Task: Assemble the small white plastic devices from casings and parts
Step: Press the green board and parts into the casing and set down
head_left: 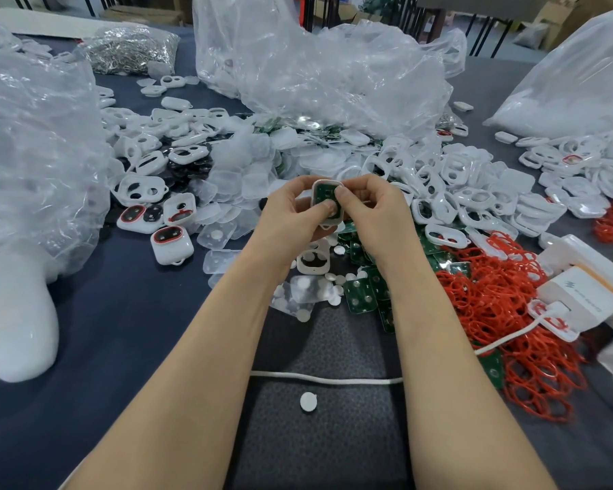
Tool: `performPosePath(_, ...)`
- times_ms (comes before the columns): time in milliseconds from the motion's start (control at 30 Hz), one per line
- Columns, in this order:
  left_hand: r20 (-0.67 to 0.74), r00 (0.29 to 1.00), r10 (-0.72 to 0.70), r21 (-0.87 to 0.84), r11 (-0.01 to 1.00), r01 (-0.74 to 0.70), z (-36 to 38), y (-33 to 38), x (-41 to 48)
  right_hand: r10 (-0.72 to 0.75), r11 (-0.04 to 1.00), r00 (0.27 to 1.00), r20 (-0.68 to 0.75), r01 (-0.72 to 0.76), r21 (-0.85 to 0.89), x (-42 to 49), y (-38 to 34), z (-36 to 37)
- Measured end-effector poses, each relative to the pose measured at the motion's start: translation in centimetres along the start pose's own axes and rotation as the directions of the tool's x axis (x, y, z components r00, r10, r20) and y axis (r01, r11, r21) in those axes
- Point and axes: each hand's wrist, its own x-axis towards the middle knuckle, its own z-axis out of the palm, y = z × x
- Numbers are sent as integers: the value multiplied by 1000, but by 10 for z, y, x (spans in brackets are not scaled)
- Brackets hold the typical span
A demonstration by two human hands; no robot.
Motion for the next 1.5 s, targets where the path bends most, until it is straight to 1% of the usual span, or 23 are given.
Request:
performPosePath(167,37,999,-30,-35,999,31,-1,1,0,13,1000,1000,2,-13,3,-1,-1,-1)
performPosePath(367,55,992,-109,-155,981,117,-1,2,1,36,999,999,-5,-36,10,0,-2,-1)
performPosePath(500,64,990,-129,-204,969,140,-1,4,-1,31,1000,1000,0,-31,-4,0,-3,-1)
performPosePath(833,32,991,-131,-153,979,134,0,4,-2,1,999,1000,15,0,-32,1,1,-3)
performPosePath(1133,54,985,-165,-218,961,172,0,5,-2,10,999,1000,0,-10,-49,2,3,-4)
performPosePath(1500,20,986,-163,-162,973,164,0,5,-2,6,998,1000,17,-5,-66,1,2,-4)
